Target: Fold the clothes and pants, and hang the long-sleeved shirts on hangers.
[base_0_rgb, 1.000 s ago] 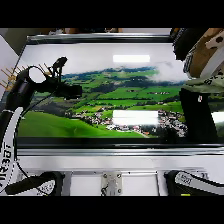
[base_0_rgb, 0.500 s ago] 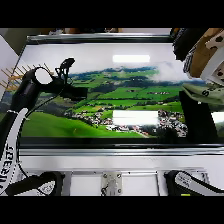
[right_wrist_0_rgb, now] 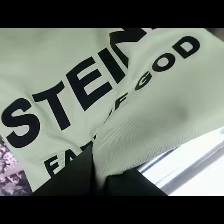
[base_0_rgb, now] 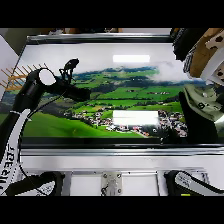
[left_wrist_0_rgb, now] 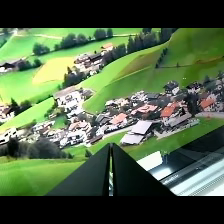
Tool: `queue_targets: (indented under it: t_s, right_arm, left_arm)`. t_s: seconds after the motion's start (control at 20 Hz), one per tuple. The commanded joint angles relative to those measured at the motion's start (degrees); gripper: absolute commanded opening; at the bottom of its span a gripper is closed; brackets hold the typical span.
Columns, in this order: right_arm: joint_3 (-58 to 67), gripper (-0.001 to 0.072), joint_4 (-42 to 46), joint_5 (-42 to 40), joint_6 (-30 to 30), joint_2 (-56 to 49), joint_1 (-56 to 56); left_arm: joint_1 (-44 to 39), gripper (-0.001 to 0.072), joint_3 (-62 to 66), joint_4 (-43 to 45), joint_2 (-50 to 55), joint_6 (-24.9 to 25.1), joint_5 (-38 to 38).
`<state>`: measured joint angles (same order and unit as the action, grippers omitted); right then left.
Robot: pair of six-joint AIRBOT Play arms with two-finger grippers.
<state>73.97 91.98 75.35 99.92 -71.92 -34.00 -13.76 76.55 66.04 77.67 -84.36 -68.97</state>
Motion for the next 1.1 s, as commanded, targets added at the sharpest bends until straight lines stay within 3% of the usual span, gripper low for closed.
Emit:
queue_targets:
  t_s: [0.0, 0.05, 0.1, 0.15, 0.4, 0.6, 0.75, 0.8, 0.9, 1.05]
  right_arm:
    - [-1.4, 0.013, 0.61, 2.14, -0.07, 0.0, 0.04]
    - [-1.4, 0.0343, 0.61, 2.69, -0.07, 0.0, 0.04]
    - [-1.4, 0.0445, 0.85, 3.3, -0.09, 0.0, 0.02]
    - [-1.4, 0.0476, 0.79, 3.74, -0.13, 0.04, 0.04]
    - [-1.4, 0.0475, -8.13, -0.35, -6.54, 6.78, 4.11]
    - [-1.66, 0.0469, -18.21, -2.03, -10.8, 15.19, 16.35]
    - [-1.66, 0.0465, -18.29, -2.01, -10.82, 17.68, 26.21]
    - [-1.66, 0.0435, -18.29, -1.97, -10.82, 17.86, 28.46]
    - [-1.66, 0.0019, -18.32, -1.84, -10.73, 17.73, 31.82]
    - [-1.68, 0.0023, -18.32, 0.61, -10.67, 17.51, 33.03]
  left_arm:
    - [-0.07, 0.0012, -0.02, 0.02, -0.04, 0.02, -0.02]
    - [-0.04, 0.0012, -0.02, 0.02, -0.04, 0.04, -0.02]
    - [-0.04, 0.0012, -0.02, 0.02, -0.04, 0.04, -0.02]
    - [-0.07, 0.0013, -0.02, 0.02, -0.04, 0.07, -0.02]
    - [-0.07, 0.0013, -0.02, 0.0, -0.04, 0.04, 0.07]
    - [-0.04, 0.0013, -0.02, 0.0, -0.04, 0.0, -0.02]
    - [-0.07, 0.0013, -0.02, -0.09, -0.04, -0.02, -0.13]
    - [-0.07, 0.0013, -0.02, -0.11, -0.04, -0.02, 0.15]
    - [-0.04, 0.0013, -0.02, -0.09, -0.04, -0.02, 0.2]
    - [-0.07, 0.0013, -0.02, -0.07, -0.04, -0.02, 0.2]
